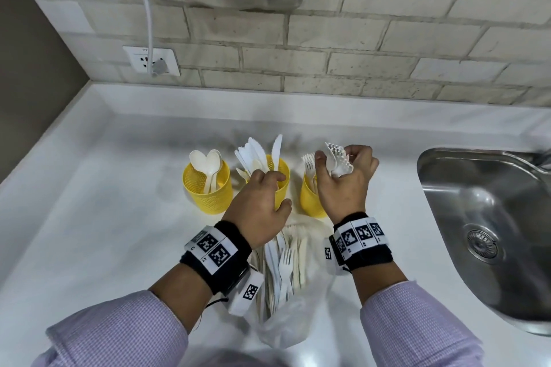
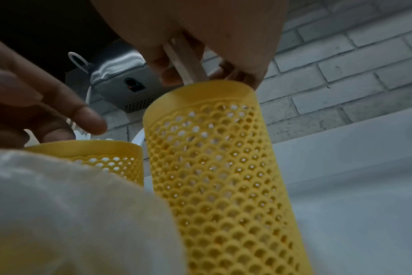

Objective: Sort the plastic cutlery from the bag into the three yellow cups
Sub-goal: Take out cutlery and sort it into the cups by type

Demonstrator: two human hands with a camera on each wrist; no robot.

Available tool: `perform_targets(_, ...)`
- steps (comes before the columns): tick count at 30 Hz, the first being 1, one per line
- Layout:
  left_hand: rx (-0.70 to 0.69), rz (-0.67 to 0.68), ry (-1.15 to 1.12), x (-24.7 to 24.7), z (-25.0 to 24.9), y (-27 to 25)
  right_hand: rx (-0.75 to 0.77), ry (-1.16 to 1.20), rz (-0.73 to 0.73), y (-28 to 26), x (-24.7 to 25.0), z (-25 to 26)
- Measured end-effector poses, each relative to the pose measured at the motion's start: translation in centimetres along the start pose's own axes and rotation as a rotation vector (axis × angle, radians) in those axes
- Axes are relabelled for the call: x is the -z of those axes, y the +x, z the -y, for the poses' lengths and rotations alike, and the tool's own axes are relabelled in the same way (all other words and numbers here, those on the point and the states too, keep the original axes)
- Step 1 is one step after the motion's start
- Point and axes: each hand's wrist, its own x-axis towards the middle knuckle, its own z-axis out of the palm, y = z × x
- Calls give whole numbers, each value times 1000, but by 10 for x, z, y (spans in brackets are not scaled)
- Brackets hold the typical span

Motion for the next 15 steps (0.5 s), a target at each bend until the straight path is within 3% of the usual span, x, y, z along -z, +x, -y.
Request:
perform_targets(2, 8, -15, 11, 1, 0, 1, 30, -92, -13, -2, 2, -3)
perform_targets(4, 4, -26, 25, 1, 3, 2, -133, -58, -11, -3, 5, -3)
perform_targets(6, -18, -35, 36, -1, 7, 3, -292, -59, 87, -5, 7, -13)
perform_targets(9, -47, -70, 32, -5, 16, 5, -308, -109, 265, -8, 11, -27)
perform_targets(15, -80, -96, 5, -6, 23, 6, -309, 91, 292, -13, 27, -36)
